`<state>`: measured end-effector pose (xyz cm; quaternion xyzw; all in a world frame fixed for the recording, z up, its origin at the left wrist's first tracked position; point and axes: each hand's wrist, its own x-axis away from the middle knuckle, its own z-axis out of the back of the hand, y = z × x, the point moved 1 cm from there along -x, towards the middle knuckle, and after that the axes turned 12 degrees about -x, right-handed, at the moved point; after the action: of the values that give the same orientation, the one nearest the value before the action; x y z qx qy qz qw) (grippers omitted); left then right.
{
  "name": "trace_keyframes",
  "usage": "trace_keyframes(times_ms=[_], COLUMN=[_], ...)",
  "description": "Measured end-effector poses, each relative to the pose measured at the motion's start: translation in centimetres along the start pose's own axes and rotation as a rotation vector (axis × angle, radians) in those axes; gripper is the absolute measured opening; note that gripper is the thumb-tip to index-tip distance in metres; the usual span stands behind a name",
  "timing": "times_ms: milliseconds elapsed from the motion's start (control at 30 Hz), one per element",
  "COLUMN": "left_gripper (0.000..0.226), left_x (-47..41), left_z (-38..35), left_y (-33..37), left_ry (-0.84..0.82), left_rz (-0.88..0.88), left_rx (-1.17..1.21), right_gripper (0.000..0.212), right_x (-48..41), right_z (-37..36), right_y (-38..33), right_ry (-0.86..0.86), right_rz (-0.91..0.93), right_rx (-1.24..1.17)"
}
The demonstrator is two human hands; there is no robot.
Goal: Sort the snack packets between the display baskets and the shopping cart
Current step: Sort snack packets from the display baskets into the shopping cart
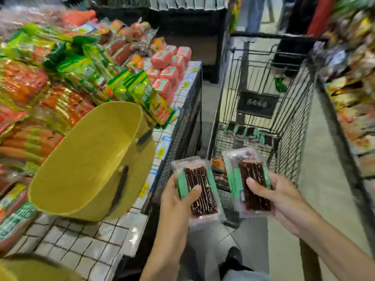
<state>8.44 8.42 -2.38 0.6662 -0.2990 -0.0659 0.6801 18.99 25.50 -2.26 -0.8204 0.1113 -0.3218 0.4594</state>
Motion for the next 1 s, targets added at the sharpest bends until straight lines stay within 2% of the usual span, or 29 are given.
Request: trace_keyframes(times_ms=[200, 367, 467, 600, 800, 1000], left_gripper=[0.039, 0.034, 0.037, 0.037, 0.053, 0.056], left_x=[-9.5, -18.8, -25.4, -34.9, -49.0, -60.1], left_z=[-9.7, -14.7, -17.7, -22.4, -29.9, -36.9], left_y=[-1.0, -2.4, -3.6, -6.3, -13.3, -22.5], left_ry=[-0.071, -0.165, -0.196, -0.218, -0.203, -0.234], left_rz=[0.09, 0.088, 0.145, 0.244, 0.351, 0.396], left_rx=[-0.044, -0.144, -0.181, -0.246, -0.43, -0.442], right_gripper=[0.028, 0.02, 0.024, 0.039, 0.05, 0.053], right_x=[-6.3, -13.6, -19.4, -29.2, -43.9, -55.0], right_z=[10.3, 15.6, 18.6, 23.2, 29.6, 36.1], right_y=[-4.1, -5.7, -5.8, -3.9, -0.6, 3.8], right_ry=[0.231, 0.407, 0.515, 0.7, 0.963, 1.01], right_rz=[0.028, 0.051, 0.057, -0.015, -0.108, -0.158], right_rx=[-0.007, -0.048, -0.03, 0.031, 0.142, 0.294])
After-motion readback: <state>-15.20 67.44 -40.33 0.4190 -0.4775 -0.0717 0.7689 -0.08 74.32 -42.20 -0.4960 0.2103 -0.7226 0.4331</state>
